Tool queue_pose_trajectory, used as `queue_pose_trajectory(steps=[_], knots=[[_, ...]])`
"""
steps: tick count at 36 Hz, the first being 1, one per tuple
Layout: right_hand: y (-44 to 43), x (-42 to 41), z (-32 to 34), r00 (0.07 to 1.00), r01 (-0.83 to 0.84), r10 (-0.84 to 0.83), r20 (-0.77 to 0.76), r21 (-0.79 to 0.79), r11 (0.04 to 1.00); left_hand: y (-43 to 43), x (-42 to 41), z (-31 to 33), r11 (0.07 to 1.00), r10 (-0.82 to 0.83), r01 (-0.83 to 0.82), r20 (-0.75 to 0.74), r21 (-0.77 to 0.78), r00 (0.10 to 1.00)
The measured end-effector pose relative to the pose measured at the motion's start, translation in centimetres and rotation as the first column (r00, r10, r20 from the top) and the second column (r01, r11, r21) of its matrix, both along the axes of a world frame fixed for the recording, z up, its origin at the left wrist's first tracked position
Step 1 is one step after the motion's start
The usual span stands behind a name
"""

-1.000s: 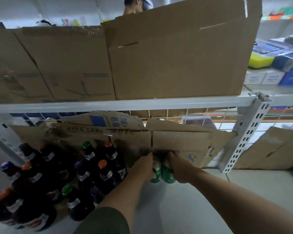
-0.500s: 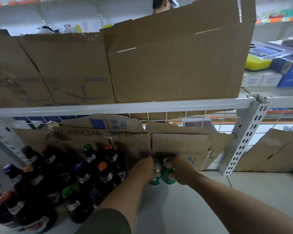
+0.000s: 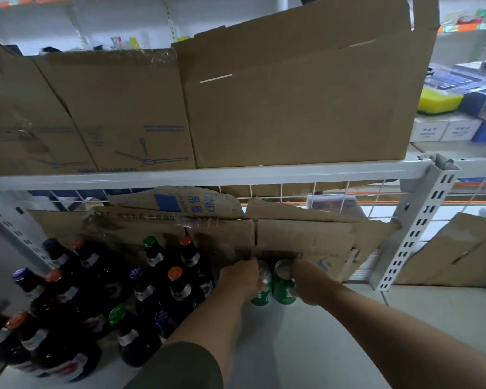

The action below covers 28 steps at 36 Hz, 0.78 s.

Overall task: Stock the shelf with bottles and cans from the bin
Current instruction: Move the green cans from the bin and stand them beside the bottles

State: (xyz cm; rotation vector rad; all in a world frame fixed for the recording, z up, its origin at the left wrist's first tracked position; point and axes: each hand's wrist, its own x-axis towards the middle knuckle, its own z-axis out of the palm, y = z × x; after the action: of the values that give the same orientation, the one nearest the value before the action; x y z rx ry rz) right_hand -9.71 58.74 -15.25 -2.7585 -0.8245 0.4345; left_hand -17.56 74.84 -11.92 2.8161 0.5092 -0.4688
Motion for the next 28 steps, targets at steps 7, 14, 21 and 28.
queue_pose_trajectory(steps=[7, 14, 21, 28], knots=[[0.2, -0.2, -0.8, 0.999, 0.040, -0.040, 0.023, 0.016, 0.999, 0.2, 0.0, 0.1, 0.997, -0.048, 0.048, -0.010, 0.054, 0.999], [0.1, -0.4, -1.6, 0.996, 0.083, -0.084, 0.022, 0.044, 0.996, 0.3, -0.1, 0.2, 0.995, -0.066, 0.067, -0.010, 0.068, 0.998], [0.3, -0.4, -1.5, 0.995, 0.096, -0.095, -0.009, 0.052, 0.994, 0.2, -0.3, 0.1, 0.996, -0.050, 0.051, -0.015, 0.076, 0.999], [0.2, -0.6, -1.9, 0.995, 0.093, -0.095, 0.033, 0.055, 0.994, 0.4, -0.3, 0.0, 0.995, -0.061, 0.061, -0.004, 0.084, 0.998]])
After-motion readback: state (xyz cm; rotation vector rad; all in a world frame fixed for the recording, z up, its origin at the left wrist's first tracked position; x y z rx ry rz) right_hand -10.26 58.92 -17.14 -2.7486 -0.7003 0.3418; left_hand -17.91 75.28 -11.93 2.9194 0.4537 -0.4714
